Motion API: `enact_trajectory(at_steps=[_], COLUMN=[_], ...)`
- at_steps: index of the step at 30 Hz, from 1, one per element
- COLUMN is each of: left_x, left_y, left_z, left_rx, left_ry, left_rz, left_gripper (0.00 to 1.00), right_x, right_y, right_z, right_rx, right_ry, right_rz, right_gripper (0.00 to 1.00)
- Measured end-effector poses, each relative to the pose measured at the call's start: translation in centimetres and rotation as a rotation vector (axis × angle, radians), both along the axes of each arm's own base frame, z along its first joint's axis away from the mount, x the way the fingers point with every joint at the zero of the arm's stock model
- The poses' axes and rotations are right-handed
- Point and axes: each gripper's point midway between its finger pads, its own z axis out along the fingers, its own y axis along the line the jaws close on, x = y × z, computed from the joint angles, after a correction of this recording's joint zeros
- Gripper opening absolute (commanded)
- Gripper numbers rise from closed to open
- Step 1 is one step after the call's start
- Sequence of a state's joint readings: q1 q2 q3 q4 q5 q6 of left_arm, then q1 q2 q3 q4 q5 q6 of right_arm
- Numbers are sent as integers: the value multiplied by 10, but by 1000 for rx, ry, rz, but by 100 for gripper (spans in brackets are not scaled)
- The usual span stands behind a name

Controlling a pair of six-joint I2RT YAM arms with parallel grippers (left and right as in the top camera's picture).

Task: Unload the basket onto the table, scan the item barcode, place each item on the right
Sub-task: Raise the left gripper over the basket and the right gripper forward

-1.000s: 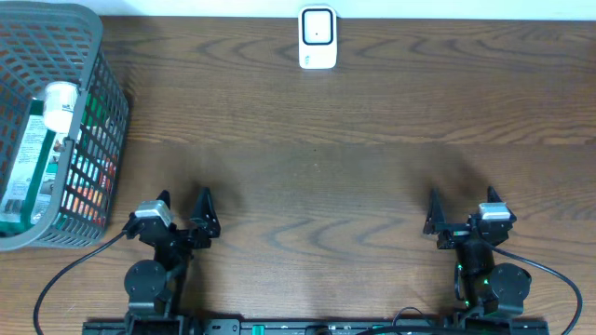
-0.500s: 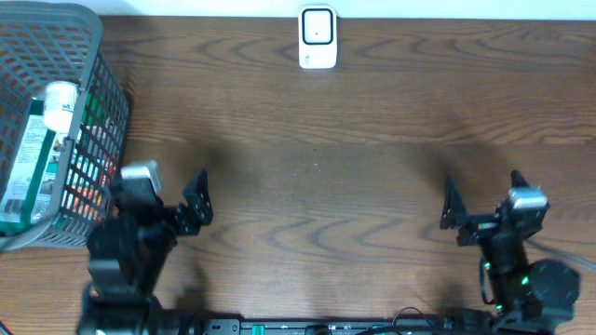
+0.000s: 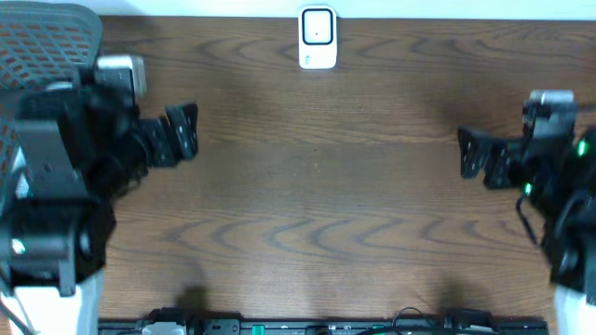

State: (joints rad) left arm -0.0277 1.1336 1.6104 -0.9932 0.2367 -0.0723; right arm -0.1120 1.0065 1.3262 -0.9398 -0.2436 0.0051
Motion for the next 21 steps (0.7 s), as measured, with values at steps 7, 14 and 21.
enact_trajectory(at_steps=[7, 14, 21], left_x=[27, 45, 53], left_y=[11, 57, 81], left_z=[20, 35, 50], left_rx=[66, 83, 96], left_ry=[111, 149, 80], left_rz=[11, 139, 203], left_gripper=[86, 86, 78], right_x=[25, 40, 38], right_y=[8, 22, 31], right_z=[-18, -48, -72], right_rx=[76, 167, 228], right_ry=[272, 404, 522], right_rz=[46, 109, 135], right_gripper=[99, 99, 99])
